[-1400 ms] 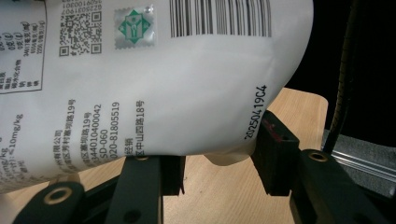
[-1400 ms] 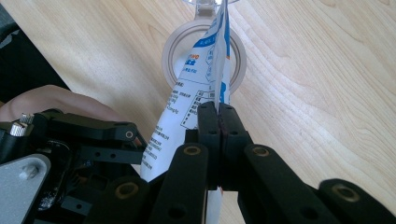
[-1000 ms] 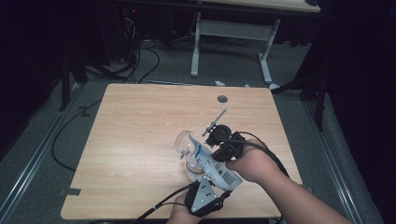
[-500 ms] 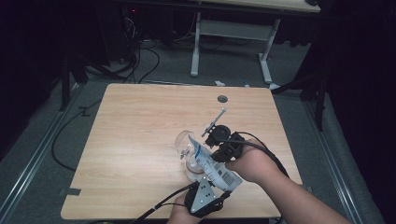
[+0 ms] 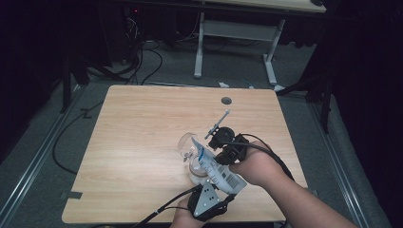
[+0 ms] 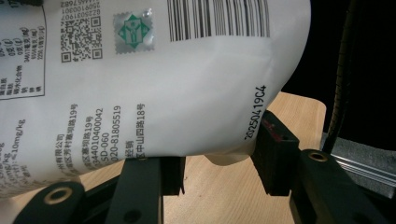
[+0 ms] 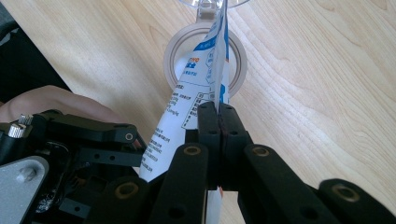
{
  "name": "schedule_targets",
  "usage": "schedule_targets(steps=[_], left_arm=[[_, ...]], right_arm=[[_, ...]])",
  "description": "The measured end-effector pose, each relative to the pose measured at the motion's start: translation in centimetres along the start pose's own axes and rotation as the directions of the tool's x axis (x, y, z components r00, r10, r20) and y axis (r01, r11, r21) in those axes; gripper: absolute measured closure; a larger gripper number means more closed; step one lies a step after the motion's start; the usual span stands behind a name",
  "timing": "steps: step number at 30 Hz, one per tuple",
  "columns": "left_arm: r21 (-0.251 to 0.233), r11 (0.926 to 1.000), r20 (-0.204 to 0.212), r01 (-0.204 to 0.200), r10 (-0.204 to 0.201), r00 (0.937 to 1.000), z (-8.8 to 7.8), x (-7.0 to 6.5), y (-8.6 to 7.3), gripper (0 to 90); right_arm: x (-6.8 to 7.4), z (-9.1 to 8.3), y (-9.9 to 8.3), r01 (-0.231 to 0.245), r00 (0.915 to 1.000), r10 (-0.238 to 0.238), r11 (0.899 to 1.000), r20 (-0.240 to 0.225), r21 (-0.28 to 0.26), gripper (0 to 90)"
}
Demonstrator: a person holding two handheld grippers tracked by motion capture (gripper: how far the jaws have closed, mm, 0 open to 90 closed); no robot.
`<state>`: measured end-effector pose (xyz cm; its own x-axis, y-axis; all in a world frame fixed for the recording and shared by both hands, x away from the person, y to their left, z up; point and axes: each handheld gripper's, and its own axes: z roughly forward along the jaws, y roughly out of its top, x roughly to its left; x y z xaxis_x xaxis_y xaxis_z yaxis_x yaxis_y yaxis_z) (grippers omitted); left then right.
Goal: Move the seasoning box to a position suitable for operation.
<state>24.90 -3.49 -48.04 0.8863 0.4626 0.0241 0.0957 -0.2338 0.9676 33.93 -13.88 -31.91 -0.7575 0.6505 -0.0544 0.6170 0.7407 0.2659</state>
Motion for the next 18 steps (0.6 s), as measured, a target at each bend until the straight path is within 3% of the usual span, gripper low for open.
schedule_targets(steps=[18], left_arm=[[-0.005, 1.0000, 0.002, -0.001, 0.001, 1.0000, -0.01, 0.00, 0.25, 59.2]], right_arm=[[0.03, -0.20, 0.08, 0.004, 1.0000, -0.004, 1.000, 0.007, 0.000, 90.0]])
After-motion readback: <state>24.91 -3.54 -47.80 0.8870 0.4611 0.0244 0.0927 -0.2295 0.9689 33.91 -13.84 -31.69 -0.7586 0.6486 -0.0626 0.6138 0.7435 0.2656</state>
